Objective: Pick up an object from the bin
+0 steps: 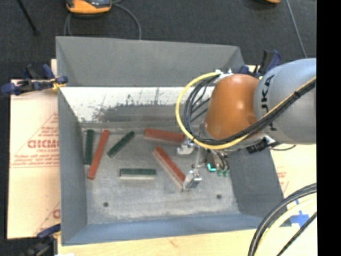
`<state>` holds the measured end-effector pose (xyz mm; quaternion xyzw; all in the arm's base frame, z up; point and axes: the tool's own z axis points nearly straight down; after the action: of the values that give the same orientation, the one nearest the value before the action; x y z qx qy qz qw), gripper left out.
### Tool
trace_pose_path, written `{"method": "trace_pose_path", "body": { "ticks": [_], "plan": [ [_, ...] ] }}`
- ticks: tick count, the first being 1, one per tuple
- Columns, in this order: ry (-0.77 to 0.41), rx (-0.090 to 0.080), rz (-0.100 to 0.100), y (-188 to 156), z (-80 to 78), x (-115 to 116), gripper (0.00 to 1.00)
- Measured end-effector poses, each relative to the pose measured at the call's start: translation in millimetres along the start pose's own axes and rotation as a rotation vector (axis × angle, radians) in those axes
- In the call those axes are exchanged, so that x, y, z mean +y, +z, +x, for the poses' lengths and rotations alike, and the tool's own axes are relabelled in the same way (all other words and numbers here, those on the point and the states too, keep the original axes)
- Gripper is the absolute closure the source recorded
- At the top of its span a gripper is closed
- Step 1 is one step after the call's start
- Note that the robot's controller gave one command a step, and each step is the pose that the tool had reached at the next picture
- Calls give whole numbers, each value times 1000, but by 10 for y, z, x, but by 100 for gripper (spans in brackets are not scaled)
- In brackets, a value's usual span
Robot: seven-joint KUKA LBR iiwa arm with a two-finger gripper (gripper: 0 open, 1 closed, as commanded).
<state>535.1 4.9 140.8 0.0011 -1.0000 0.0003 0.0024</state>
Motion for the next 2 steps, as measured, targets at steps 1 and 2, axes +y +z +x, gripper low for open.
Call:
{"method": "trace_pose_path", "body": {
  "ticks": [1,2],
  "plan": [
    [0,-8,0,-43,-20,1,0],
    [94,-15,-2,403,-304,64,0]
  ]
}}
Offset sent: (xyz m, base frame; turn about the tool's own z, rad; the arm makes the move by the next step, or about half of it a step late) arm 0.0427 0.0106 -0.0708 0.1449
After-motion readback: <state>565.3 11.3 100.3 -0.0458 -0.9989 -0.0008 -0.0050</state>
